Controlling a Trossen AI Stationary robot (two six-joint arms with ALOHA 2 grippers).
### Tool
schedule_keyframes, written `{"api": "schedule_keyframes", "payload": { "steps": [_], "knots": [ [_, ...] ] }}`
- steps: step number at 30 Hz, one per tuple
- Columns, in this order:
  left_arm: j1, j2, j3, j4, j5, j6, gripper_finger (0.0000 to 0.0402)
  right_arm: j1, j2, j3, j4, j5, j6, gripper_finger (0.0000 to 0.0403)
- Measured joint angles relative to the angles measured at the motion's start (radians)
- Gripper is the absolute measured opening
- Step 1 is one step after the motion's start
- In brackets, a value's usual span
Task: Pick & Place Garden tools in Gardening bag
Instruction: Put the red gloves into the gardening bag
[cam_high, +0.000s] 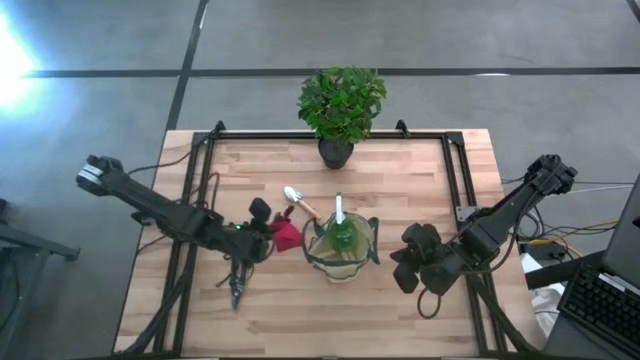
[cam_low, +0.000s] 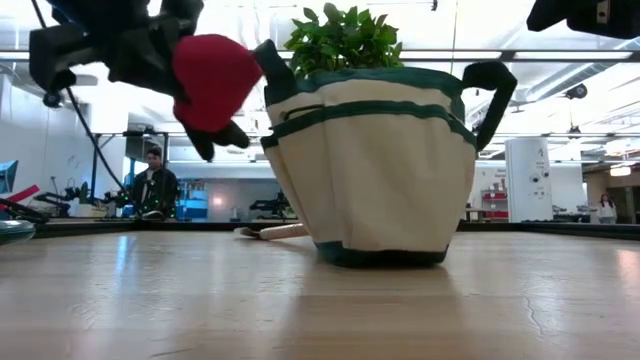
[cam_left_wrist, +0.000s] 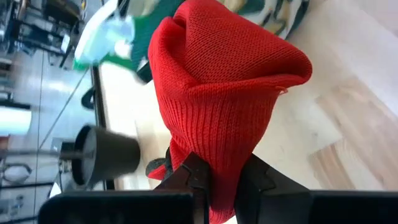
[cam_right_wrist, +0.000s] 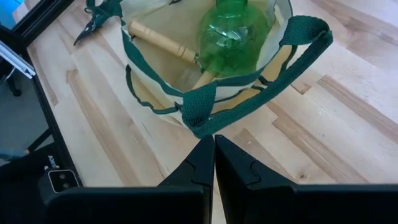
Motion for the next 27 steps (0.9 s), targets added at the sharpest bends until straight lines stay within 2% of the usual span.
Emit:
{"api": "schedule_keyframes", "payload": {
  "steps": [4, 10, 19, 27],
  "knots": [
    [0.0, -0.06, -0.005, -0.031, -0.003, -0.029, 0.0035, 0.0, 0.0, 0.0, 0.002, 0.001, 0.009, 0.0008],
    [0.0, -0.132, -0.058, 0.087, 0.078, -0.046, 0.0035, 0.0, 0.0, 0.0, 0.002, 0.002, 0.006, 0.0008],
    [0.0, -0.157, -0.13, 0.449, 0.201, 0.003, 0.0035, 0.0, -0.002, 0.0, 0.0, 0.002, 0.0, 0.0008],
    [0.007, -0.111, -0.129, 0.777, 0.443, -0.013, 0.0035, 0.0, -0.002, 0.0, 0.001, 0.005, -0.01, 0.0008]
  ]
}}
